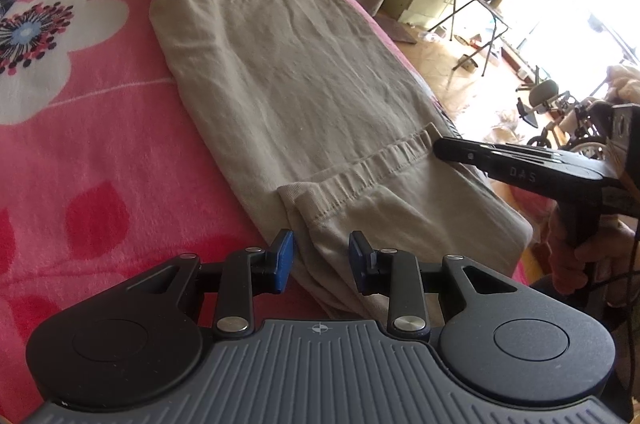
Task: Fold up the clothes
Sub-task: 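Pinch the folded hem edge with the right gripper while the left gripper pinches beside it, then lift the folded hem with both grippers and carry it toward the waistband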
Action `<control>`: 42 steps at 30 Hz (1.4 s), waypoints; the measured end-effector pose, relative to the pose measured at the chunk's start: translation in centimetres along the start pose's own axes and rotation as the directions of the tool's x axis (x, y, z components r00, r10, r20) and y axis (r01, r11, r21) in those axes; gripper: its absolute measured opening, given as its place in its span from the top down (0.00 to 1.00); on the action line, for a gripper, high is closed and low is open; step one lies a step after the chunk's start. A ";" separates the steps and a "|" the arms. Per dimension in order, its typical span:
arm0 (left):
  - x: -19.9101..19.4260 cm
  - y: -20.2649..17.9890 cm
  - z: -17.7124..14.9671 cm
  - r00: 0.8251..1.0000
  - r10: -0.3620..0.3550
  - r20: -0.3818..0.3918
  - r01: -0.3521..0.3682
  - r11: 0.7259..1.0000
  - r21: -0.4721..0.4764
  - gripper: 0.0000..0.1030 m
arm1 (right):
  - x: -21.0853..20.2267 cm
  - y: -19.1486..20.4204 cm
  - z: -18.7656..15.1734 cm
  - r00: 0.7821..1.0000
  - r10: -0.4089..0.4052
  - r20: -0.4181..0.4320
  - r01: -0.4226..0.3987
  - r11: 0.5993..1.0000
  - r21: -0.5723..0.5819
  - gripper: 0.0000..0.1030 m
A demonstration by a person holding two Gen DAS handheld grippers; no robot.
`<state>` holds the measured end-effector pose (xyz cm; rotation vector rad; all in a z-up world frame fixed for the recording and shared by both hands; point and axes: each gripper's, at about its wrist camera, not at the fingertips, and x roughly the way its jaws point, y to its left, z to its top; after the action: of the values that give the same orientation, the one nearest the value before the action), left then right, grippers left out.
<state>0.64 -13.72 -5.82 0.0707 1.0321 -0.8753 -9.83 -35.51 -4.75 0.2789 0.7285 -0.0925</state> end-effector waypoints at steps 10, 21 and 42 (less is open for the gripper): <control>-0.3 0.0 0.4 0.999 0.021 0.027 -0.022 0.999 0.044 0.93 | -0.1 0.4 0.0 1.000 -0.012 0.002 0.012 1.000 -0.004 0.99; -0.1 0.6 0.1 0.999 0.025 0.027 -0.025 1.000 0.017 0.93 | -0.2 -1.0 0.3 0.999 0.021 -0.038 -0.018 0.997 0.069 0.89; 0.0 1.1 -0.7 0.999 0.016 0.036 -0.018 0.999 0.035 0.93 | 2.4 -4.5 2.6 0.892 0.381 -0.243 -0.336 0.919 0.207 0.62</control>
<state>0.92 -12.70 -6.56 0.0929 0.9812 -0.8765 -7.18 -40.55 -5.48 0.5857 0.9398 0.2490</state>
